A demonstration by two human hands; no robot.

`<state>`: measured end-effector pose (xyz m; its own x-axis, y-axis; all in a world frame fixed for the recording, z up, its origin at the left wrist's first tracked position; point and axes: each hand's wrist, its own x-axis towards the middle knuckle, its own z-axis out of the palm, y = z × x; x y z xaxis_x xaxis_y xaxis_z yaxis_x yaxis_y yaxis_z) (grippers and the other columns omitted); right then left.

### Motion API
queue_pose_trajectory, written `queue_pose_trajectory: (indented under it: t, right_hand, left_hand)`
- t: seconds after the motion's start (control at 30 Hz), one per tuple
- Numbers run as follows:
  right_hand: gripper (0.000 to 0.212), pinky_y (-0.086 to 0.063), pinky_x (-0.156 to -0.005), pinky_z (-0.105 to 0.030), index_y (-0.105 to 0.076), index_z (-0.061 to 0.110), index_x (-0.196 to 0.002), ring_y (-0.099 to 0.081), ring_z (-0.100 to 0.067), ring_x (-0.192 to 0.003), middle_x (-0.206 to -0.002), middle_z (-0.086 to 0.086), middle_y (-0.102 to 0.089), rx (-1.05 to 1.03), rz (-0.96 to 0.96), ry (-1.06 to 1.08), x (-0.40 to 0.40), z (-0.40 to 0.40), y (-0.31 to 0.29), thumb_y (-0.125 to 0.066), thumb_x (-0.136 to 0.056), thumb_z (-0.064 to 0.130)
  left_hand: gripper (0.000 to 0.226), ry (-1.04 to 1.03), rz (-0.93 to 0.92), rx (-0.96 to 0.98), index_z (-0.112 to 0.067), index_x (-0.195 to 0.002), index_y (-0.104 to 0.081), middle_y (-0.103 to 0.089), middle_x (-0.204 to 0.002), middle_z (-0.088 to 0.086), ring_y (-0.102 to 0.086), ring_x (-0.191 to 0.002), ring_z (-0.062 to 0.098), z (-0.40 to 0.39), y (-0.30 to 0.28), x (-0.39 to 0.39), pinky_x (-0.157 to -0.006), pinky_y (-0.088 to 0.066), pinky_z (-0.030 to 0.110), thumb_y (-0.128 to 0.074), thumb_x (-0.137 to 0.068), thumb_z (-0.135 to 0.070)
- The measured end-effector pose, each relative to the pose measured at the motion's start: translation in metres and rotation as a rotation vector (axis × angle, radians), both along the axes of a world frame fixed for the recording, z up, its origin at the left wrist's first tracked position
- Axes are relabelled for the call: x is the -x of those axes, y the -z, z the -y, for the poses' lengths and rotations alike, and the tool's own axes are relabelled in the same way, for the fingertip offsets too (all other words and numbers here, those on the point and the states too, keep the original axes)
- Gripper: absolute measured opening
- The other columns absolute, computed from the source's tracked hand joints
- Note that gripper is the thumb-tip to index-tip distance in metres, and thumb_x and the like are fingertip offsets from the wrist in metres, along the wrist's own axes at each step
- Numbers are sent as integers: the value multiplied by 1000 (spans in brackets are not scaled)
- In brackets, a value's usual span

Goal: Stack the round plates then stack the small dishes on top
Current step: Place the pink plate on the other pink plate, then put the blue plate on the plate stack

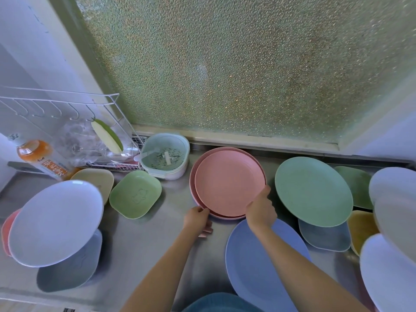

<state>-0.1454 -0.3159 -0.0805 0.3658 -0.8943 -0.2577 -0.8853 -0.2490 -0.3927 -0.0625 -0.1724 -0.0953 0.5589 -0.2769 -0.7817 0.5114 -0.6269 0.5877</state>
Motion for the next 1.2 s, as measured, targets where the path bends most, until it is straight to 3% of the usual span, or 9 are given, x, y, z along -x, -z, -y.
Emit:
queue_pose_trajectory:
  t: [0.17, 0.3, 0.47, 0.57, 0.73, 0.9, 1.0, 1.1, 1.2]
  right_hand:
    - [43, -44, -59, -36, -30, 8, -131, -63, -37, -81, -93, -17, -66, 57, 45, 9, 9, 6, -3, -44, -91, 11]
    - [14, -36, -50, -31, -45, 14, -95, -59, -30, -65, -63, 3, -52, 114, 161, -166, 49, 0, -8, -48, -93, 27]
    - [42, -28, -53, -30, -31, 25, -67, -39, -11, -52, -56, 6, -39, -67, -19, -608, 107, -36, -4, -35, -88, 61]
    - [50, -23, -52, -30, -30, 25, -64, -39, -16, -59, -60, 7, -39, -64, -214, -859, 118, -66, -3, -28, -79, 73]
    - [23, -33, -69, -33, -48, 17, -89, -59, -31, -95, -106, -12, -64, -95, -341, -890, 112, -100, 9, -39, -90, 38]
    - [11, -29, -67, -32, -43, 18, -91, -60, -30, -100, -112, -13, -63, -33, -360, -770, 121, -112, 9, -33, -93, 21]
    - [11, -24, -47, -26, -56, 15, -89, -65, -27, -73, -85, -8, -69, 167, -214, -597, 125, -118, 2, -53, -86, 25]
    - [19, -3, -36, -17, -58, 20, -65, -44, -11, -35, -46, 2, -55, 271, -224, -563, 121, -122, -11, -74, -61, 29]
    - [14, -13, -32, -17, -55, 16, -55, -43, -14, -26, -37, 2, -47, 288, -99, -624, 112, -128, -17, -68, -56, 21]
  left_hand:
    - [22, -54, -64, 23, -9, -81, -53, -61, -68, 13, -62, -51, 28, 8, 4, 1, -49, -52, 28, -44, -89, -27]
    - [23, -111, -84, 33, -4, -82, -55, -62, -69, 16, -63, -52, 28, 7, 9, -2, -45, -51, 27, -46, -88, -25]
    - [22, -154, -58, 28, -2, -82, -55, -59, -66, 17, -59, -46, 26, -3, 13, 1, -34, -43, 20, -48, -88, -22]
    - [23, -131, -18, -2, -4, -78, -53, -58, -61, 14, -58, -47, 26, -13, 13, 7, -37, -44, 23, -48, -88, -24]
    - [22, -122, -26, -21, -4, -78, -55, -59, -63, 14, -57, -47, 26, -30, 10, 14, -42, -47, 23, -51, -87, -24]
    - [19, -107, -44, -44, -4, -78, -56, -57, -61, 12, -54, -43, 24, -46, 10, 16, -45, -44, 22, -53, -83, -23]
    - [18, -128, 59, -3, -8, -96, -42, -57, -72, 15, -58, -46, 28, -51, 14, 17, -46, -50, 30, -49, -83, -16]
    - [34, -123, 167, 53, -14, -110, -29, -62, -94, 24, -66, -59, 37, -55, 16, 22, -55, -55, 42, -47, -80, -10]
    - [54, -55, 187, 112, -20, -126, -21, -65, -92, 25, -66, -56, 33, -64, 16, 23, -53, -53, 37, -46, -80, -7]
